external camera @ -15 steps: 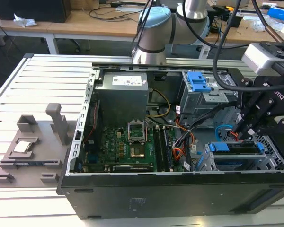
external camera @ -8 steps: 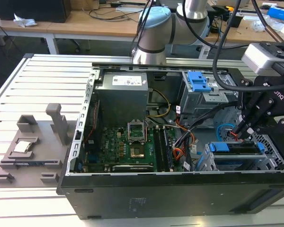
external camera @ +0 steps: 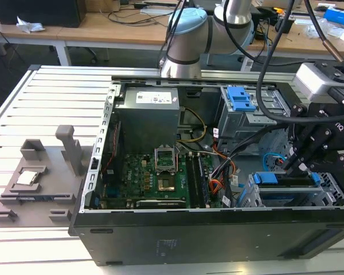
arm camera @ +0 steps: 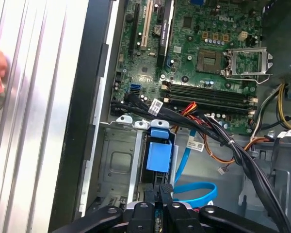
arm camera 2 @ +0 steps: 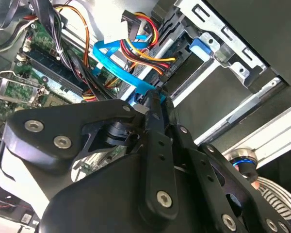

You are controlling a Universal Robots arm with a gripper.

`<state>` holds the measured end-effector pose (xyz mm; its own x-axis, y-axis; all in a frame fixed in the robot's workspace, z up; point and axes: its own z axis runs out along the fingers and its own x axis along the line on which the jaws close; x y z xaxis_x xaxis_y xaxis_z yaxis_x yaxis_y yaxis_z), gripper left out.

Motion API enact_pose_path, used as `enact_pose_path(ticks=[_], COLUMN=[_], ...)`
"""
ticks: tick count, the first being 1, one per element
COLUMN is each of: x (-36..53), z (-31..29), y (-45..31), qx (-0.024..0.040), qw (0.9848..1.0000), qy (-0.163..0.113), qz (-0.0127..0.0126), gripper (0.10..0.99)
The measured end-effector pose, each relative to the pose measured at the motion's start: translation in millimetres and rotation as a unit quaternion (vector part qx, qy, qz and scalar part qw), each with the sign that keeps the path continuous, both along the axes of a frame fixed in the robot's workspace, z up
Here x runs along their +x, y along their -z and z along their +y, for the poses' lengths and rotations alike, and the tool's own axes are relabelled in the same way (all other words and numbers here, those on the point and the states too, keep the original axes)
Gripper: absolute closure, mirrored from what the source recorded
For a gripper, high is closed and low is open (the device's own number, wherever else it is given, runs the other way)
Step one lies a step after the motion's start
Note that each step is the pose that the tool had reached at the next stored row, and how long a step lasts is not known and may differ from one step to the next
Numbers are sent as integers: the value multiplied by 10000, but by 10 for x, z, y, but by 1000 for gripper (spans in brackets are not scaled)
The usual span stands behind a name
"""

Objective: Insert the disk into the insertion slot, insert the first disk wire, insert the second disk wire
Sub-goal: 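Insert the second disk wire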

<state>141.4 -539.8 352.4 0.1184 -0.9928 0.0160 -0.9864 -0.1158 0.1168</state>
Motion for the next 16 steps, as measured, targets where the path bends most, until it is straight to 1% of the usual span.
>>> enact_pose_path(ticks=[1, 2, 3, 9, 16], x=[0, 1, 1, -4, -10], z=[0, 3, 8, 15, 16], y=[4, 16, 33, 88, 94], qx=[6, 43, 55, 62, 62], qw=[10000, 10000, 10000, 10000, 10000], qy=[0, -1, -1, -2, -1], qz=[0, 0, 0, 0, 0], gripper=[925, 925, 925, 925, 925])
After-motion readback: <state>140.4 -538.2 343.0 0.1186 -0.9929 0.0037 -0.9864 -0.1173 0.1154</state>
